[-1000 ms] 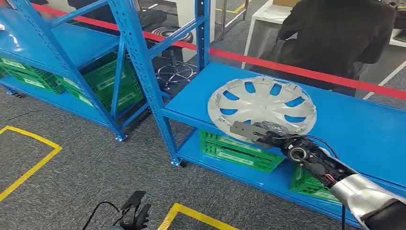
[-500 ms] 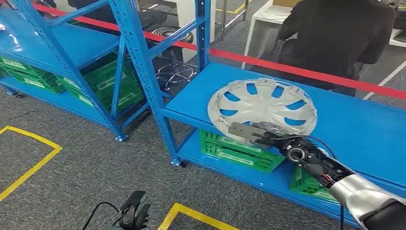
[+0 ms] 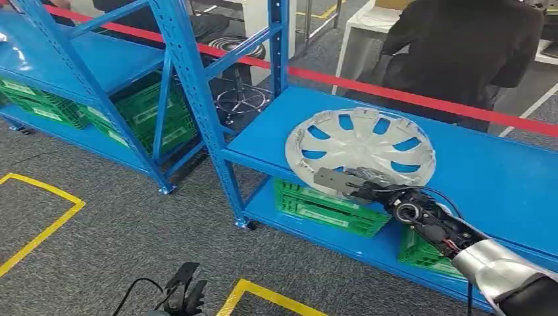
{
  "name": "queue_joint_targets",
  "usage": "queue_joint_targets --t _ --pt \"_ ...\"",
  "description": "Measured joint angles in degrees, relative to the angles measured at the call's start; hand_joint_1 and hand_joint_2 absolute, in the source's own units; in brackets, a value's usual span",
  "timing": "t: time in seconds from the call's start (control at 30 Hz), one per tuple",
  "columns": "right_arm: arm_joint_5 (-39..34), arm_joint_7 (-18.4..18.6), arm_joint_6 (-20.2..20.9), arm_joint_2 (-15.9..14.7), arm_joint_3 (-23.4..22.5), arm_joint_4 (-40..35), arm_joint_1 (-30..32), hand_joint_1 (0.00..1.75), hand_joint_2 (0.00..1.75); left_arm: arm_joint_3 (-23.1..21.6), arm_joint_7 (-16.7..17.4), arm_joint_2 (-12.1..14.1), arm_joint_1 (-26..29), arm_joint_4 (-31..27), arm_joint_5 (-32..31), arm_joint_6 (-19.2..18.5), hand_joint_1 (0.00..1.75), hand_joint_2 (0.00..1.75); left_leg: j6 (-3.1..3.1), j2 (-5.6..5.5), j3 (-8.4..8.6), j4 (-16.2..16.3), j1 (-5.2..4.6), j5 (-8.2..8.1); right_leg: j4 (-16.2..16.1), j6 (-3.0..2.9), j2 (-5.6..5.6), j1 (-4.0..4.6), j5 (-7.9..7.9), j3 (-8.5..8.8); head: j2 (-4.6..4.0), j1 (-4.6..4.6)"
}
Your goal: Take the parts from the cabinet and place them on the table.
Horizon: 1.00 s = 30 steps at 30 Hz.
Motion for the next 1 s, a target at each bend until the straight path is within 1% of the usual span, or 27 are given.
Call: queue_joint_targets --t 0.07,0.23,0.33,0.7,1.0 --pt "0.53 0.04 0.2 0.0 0.0 0.0 0.0 1.75 1.75 0.0 0.0 0.0 0.0 0.0 0.02 0.07 0.0 0.0 0.0 0.0 0.0 0.0 0.0 0.0 0.0 0.0 0.0 0.0 0.0 0.0 0.0 0.02" --pt "4.48 2.29 2.18 0.02 0.11 0.26 -0.27 1.75 1.75 -0.22 0.02 -0.02 -0.01 0.0 0.15 0.02 0.0 0.0 0.0 0.0 0.02 0.0 0.0 0.0 0.0 0.0 0.0 0.0 0.0 0.0 0.0 0.02" --pt "3.98 2.82 2.54 0.02 0.13 1.03 -0.82 1.75 1.75 -0.79 0.18 -0.07 -0.04 0.0 0.22 -0.04 0.0 0.0 0.0 0.0 0.07 0.0 0.0 0.0 -0.01 0.0 0.0 0.0 0.0 0.04 0.0 0.02" --pt "-0.2 2.47 -0.41 -0.33 -0.66 5.77 -2.04 1.75 1.75 -1.38 0.17 0.02 -0.02 0.0 0.48 -0.02 0.0 0.0 0.2 -0.02 0.08 0.0 -0.03 0.14 -0.04 0.04 -0.04 -0.04 0.07 0.07 0.0 0.02" --pt "0.22 2.95 -0.9 -0.57 -1.6 8.66 -3.09 1.75 1.75 -1.38 -0.2 0.07 -0.02 0.0 1.2 0.48 0.0 0.0 0.26 -0.02 0.1 0.01 -0.03 0.18 -0.05 0.06 -0.03 -0.05 0.14 0.08 0.0 0.0"
